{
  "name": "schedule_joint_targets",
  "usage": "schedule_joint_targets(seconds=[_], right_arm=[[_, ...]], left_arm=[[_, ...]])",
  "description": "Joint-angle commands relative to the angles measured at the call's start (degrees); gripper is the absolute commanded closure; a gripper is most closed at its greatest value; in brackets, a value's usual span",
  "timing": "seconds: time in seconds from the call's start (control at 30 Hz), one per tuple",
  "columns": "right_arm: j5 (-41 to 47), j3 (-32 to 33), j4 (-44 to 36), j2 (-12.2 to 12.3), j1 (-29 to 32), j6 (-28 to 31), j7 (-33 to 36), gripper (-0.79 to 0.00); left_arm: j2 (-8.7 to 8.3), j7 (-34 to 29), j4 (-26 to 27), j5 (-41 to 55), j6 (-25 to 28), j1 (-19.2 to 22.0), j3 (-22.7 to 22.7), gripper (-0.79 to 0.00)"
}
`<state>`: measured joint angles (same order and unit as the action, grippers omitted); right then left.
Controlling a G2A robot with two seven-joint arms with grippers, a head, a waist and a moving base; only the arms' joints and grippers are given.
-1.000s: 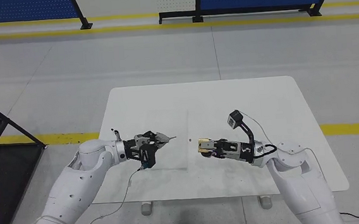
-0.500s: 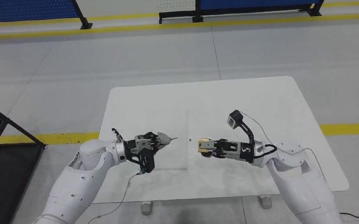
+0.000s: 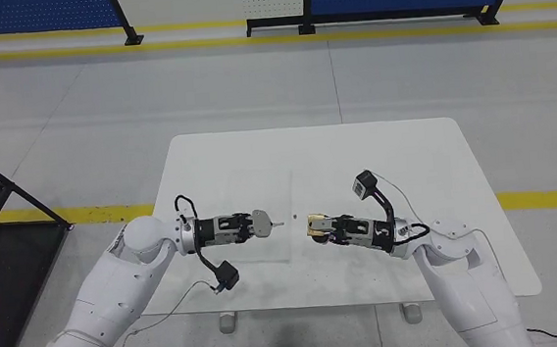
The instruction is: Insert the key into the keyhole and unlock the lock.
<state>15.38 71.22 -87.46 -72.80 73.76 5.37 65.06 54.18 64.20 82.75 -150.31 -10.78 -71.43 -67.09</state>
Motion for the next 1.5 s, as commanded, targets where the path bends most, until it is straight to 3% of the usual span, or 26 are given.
schedule_joint_targets(seconds=[0.0, 0.13, 0.53, 1.0, 1.47], right_arm=[[0.0, 0.0, 0.0, 0.0, 0.0, 0.0, 0.0, 0.0], [0.0, 0.0, 0.0, 0.0, 0.0, 0.0, 0.0, 0.0], [0.0, 0.0, 0.0, 0.0, 0.0, 0.0, 0.0, 0.0], [0.4, -2.4, 2.0, 0.5, -1.6, -1.5, 0.5, 0.0], [-0.6, -3.7, 1.5, 1.0, -2.1, 1.7, -1.8, 0.0]], left_arm=[[0.16, 0.3, -0.2, 0.2, -5.4, -0.1, 0.4, 0.0], [0.37, -0.1, -0.5, -1.3, -10.4, 0.3, 1.1, 0.0], [0.51, -0.2, -0.2, -0.7, -10.2, 0.1, 1.9, 0.0], [0.85, 5.6, -3.0, 2.7, -16.5, 2.2, 3.5, 0.0], [1.26, 5.1, -4.0, 2.6, -17.0, 3.7, 5.3, 0.0]])
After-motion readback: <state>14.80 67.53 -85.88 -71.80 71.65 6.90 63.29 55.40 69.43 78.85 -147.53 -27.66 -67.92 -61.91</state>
